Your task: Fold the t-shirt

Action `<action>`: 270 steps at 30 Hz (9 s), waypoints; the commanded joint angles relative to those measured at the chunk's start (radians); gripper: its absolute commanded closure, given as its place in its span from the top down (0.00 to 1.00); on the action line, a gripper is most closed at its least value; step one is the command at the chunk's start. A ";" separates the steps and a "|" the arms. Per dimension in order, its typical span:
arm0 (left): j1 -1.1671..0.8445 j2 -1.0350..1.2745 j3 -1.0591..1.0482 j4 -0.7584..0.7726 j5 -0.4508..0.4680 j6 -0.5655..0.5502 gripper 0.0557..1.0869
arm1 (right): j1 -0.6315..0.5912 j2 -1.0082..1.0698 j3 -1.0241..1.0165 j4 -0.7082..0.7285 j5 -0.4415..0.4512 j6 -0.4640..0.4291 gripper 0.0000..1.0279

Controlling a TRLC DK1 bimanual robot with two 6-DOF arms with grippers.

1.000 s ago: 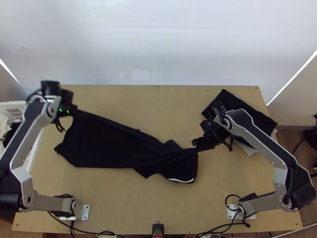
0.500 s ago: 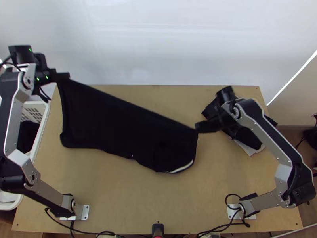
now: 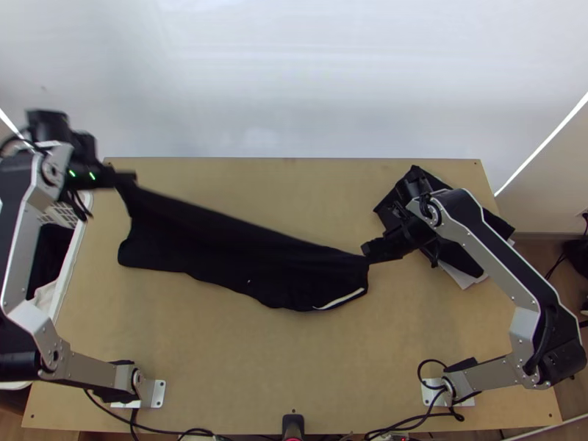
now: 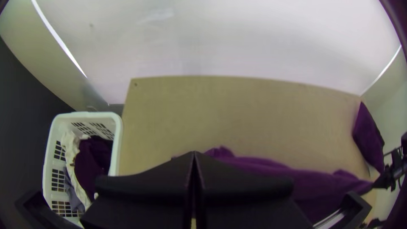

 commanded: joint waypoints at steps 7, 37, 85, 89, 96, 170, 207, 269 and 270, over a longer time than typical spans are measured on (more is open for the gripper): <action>-0.102 -0.302 -0.442 -0.239 0.035 0.195 0.04 | -0.017 0.050 -0.033 -0.025 -0.001 -0.031 0.03; -0.247 -0.446 -0.662 -0.315 0.094 0.281 0.95 | -0.023 0.090 -0.011 -0.025 -0.001 -0.037 0.03; -0.019 0.008 -0.571 0.251 0.198 -0.048 0.39 | -0.008 0.119 0.044 -0.027 -0.001 -0.023 0.03; -0.017 0.012 -0.571 0.252 0.189 -0.051 0.39 | -0.009 0.117 0.041 -0.027 -0.001 -0.023 0.03; -0.017 0.012 -0.573 0.248 0.184 -0.055 0.39 | -0.012 0.111 0.040 -0.027 -0.001 -0.023 0.03; 0.224 -0.247 0.233 0.330 0.173 -0.622 0.04 | -0.290 -0.271 0.546 0.505 0.033 0.221 0.03; 0.354 -0.772 -0.264 0.343 0.379 -0.642 0.04 | -0.414 -0.877 0.247 0.129 0.041 -0.001 0.03; 0.086 -0.018 -0.585 0.749 0.342 -0.426 0.04 | -0.201 -0.185 -0.186 0.783 0.246 0.141 0.03; 0.084 0.017 -0.556 0.761 0.338 -0.429 0.04 | -0.201 -0.143 -0.163 0.797 0.246 0.141 0.03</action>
